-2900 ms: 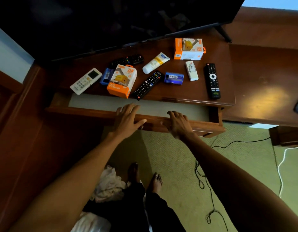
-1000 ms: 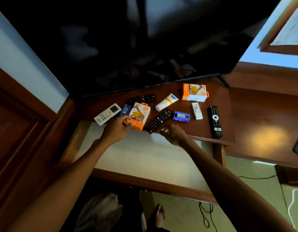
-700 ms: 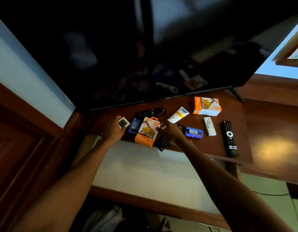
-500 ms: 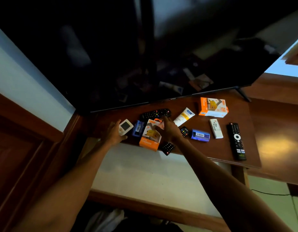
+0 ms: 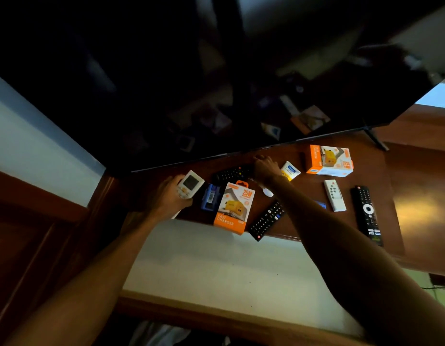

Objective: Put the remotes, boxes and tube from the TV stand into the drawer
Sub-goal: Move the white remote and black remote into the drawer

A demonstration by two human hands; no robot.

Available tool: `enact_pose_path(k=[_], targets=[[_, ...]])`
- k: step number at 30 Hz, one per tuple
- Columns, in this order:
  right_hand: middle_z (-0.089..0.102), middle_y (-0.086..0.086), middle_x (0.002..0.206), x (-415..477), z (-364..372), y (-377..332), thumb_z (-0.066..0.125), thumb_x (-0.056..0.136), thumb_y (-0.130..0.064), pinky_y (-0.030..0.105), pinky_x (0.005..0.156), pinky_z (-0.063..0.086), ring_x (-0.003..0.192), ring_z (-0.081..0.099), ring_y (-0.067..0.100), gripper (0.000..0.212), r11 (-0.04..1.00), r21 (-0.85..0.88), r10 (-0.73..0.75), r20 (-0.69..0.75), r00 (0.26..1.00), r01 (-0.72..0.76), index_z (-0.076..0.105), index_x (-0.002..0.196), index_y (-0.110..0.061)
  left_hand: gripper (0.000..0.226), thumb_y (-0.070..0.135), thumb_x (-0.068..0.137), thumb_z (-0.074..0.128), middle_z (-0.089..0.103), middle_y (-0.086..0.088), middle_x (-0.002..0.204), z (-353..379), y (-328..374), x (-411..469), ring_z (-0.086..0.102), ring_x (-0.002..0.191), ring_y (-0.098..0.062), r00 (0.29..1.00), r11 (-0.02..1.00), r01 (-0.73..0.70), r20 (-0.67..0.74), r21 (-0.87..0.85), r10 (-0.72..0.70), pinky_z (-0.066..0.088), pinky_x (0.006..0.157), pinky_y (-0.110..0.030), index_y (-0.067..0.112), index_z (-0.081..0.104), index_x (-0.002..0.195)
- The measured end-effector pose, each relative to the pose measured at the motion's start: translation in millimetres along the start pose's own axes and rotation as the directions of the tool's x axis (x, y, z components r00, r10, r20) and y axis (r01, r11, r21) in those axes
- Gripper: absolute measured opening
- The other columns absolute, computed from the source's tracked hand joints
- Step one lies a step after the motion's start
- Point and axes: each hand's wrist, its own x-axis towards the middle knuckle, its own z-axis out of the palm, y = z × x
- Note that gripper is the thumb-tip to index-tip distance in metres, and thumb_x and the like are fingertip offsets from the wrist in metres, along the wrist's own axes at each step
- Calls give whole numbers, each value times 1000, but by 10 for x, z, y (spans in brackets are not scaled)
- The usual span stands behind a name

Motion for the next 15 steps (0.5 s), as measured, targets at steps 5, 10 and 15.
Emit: enact_pose_path(k=[5, 10, 15], targets=[[57, 14, 132, 45, -61, 110, 77, 79, -24, 44, 106, 40, 129, 47, 33, 54, 1000, -5, 10, 25, 1000, -9, 56, 126, -6, 73, 31, 65, 83, 62, 2, 120, -8, -14, 18, 63, 104, -20, 1000, 999, -2, 11, -49, 3, 55, 86, -45, 30, 50, 130], [59, 12, 129, -11, -20, 202, 84, 69, -24, 37, 95, 46, 120, 55, 30, 65, 973, 233, 4, 0, 1000, -4, 57, 128, -11, 74, 29, 68, 84, 61, 1, 122, -31, 1, 26, 63, 104, -18, 1000, 997, -20, 13, -70, 21, 56, 83, -39, 28, 49, 133], [59, 11, 128, -176, -64, 289, 86, 65, -13, 30, 88, 44, 117, 56, 27, 64, 873, 486, 33, -149, 988, 44, 60, 124, -14, 75, 28, 68, 85, 62, -1, 122, -50, 27, -19, 64, 101, -19, 1000, 997, -17, -2, -80, 17, 56, 83, -38, 25, 50, 135]])
